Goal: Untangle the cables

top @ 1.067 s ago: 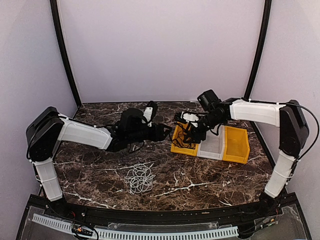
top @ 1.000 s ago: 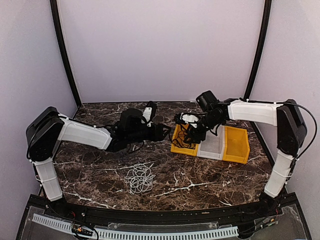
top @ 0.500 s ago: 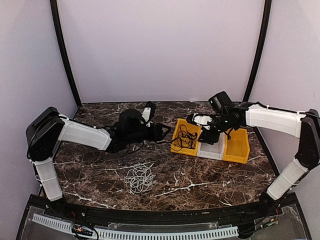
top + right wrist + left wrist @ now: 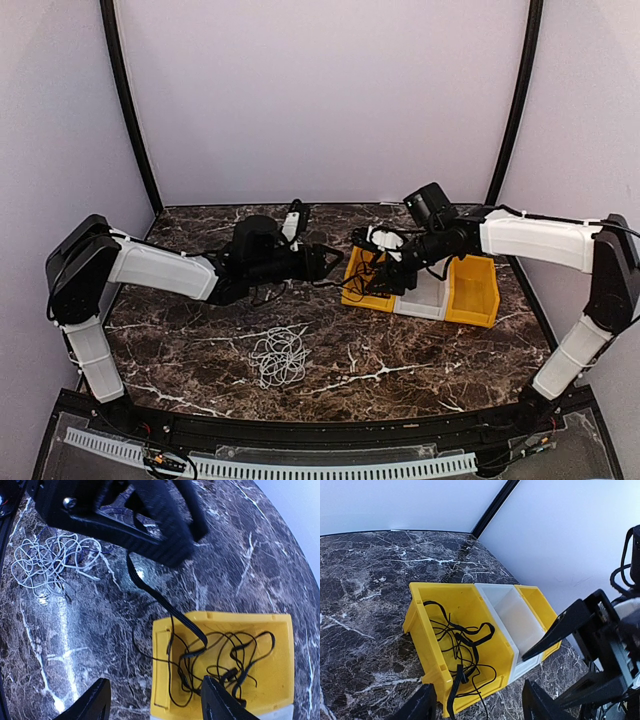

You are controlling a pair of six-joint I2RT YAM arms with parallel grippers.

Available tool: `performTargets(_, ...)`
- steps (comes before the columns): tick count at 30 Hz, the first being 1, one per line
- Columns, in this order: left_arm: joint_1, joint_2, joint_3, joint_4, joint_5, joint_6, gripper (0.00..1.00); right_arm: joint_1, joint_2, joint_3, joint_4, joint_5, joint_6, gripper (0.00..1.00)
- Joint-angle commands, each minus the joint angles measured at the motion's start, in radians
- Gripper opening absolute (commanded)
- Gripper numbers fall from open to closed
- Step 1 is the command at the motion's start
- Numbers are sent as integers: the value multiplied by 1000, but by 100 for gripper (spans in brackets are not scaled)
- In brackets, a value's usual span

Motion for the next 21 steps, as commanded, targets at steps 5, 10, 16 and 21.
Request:
performTargets(5, 5, -53, 2, -30, -9, -96, 60, 97, 114, -28, 226, 8, -1, 67)
performTargets(10, 13, -53, -8, -45, -33, -162, 59, 152, 150, -40, 320, 113, -9, 73)
performTargets(16, 20, -48, -11, -29, -18, -233, 59, 222, 189, -74, 466, 347, -17, 73)
performTargets(21, 27, -40, -13, -4, 6, -279, 59, 240, 227, -82, 556, 453, -15, 70)
